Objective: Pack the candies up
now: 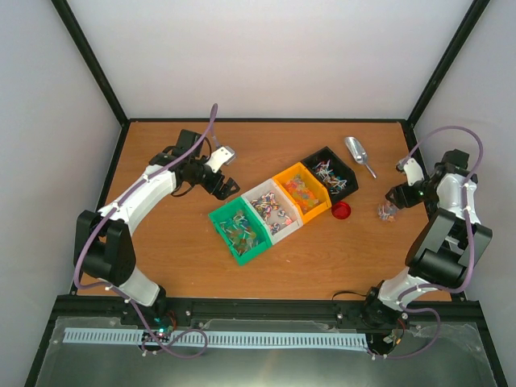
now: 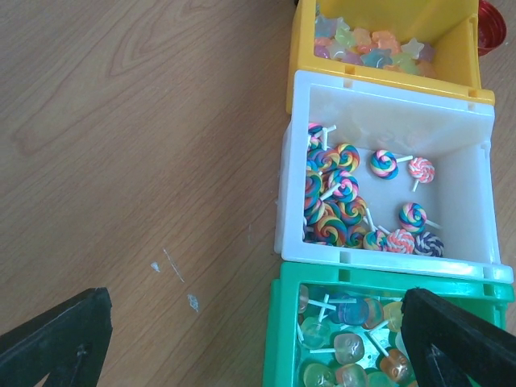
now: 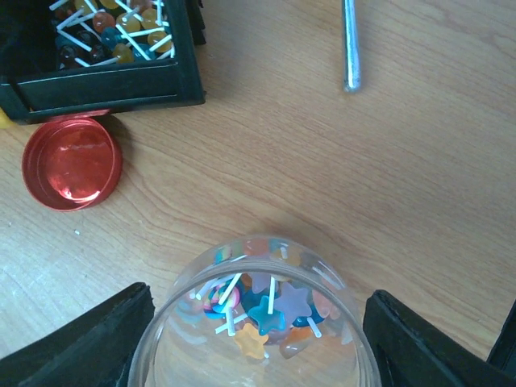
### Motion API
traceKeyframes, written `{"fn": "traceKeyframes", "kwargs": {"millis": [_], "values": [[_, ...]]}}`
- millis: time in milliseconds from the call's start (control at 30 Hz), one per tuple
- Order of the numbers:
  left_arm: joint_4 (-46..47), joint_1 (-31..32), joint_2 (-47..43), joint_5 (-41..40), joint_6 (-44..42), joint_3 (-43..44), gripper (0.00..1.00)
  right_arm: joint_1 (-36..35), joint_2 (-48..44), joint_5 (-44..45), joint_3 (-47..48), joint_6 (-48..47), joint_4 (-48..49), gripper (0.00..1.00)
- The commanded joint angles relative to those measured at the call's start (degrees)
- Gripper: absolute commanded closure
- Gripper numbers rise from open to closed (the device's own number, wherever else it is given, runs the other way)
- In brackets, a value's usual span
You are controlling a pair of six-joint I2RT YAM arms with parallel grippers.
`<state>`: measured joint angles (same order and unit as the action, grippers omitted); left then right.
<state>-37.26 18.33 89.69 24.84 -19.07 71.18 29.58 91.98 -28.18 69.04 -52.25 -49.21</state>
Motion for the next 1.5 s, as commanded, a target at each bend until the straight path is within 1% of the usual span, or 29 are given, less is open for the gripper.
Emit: {"fn": "traceKeyframes", "kwargs": {"millis": [0,67,200,300,367,467,600,767,900,1000,1100,1300,1467], "values": [[0.9,-0.4,-1.3,-0.5,0.8,0.3,0.00,-0.1,-2.8,-2.3,1.1,-2.1,-1.4,0.32],[0.9,-0.4,-1.1,-0.4,0.8,0.4,0.00,-0.3,-3.2,-3.5,1.9,-3.0,-3.0,0.34],[0.8,-0.4,-0.9,-0.5,0.9,0.7,0.00,-1.8,-4.1,-5.8,3.1,-5.8,-7.2,0.35],[0.8,-0.4,-0.9,-0.5,1.1,0.8,0.00,-4.1,-5.8,-7.3,2.7,-8.4,-9.6,0.36],[0.6,-0.4,-0.8,-0.4,1.2,1.0,0.00,-6.1,-7.1,-8.4,2.1,-10.2,-11.0,0.38],[0.3,-0.4,-0.7,-0.5,1.3,1.1,0.00,-9.6,-8.9,-10.3,1.6,-13.0,-14.3,0.40],[0.1,-0.4,-1.0,-0.8,1.5,1.1,0.00,-14.7,-11.3,-12.9,0.2,-17.0,-19.2,0.40],[-0.2,-0.4,-1.3,-0.1,1.8,1.3,0.00,-24.2,-13.6,-14.6,-3.1,-18.8,-22.3,0.41],[-1.1,-0.4,-1.2,0.4,1.4,2.2,0.00,-33.8,-14.1,-15.9,-5.0,-15.9,-20.7,0.42],[-2.1,-0.4,-1.0,0.3,0.7,2.8,0.00,-41.0,-14.3,-16.6,-6.6,-13.0,-17.7,0.43],[-2.7,-0.5,-1.3,-0.3,0.5,2.9,0.00,-49.0,-14.2,-14.9,-7.8,-9.0,-13.3,0.43],[-3.4,-0.5,-1.3,-1.5,0.4,3.7,0.00,-59.9,-13.8,-11.1,-9.4,-2.1,-3.9,0.44],[-4.0,-0.5,-0.6,-1.5,0.4,4.7,0.00,-67.2,-11.3,-6.9,-9.7,0.9,0.1,0.44]]}}
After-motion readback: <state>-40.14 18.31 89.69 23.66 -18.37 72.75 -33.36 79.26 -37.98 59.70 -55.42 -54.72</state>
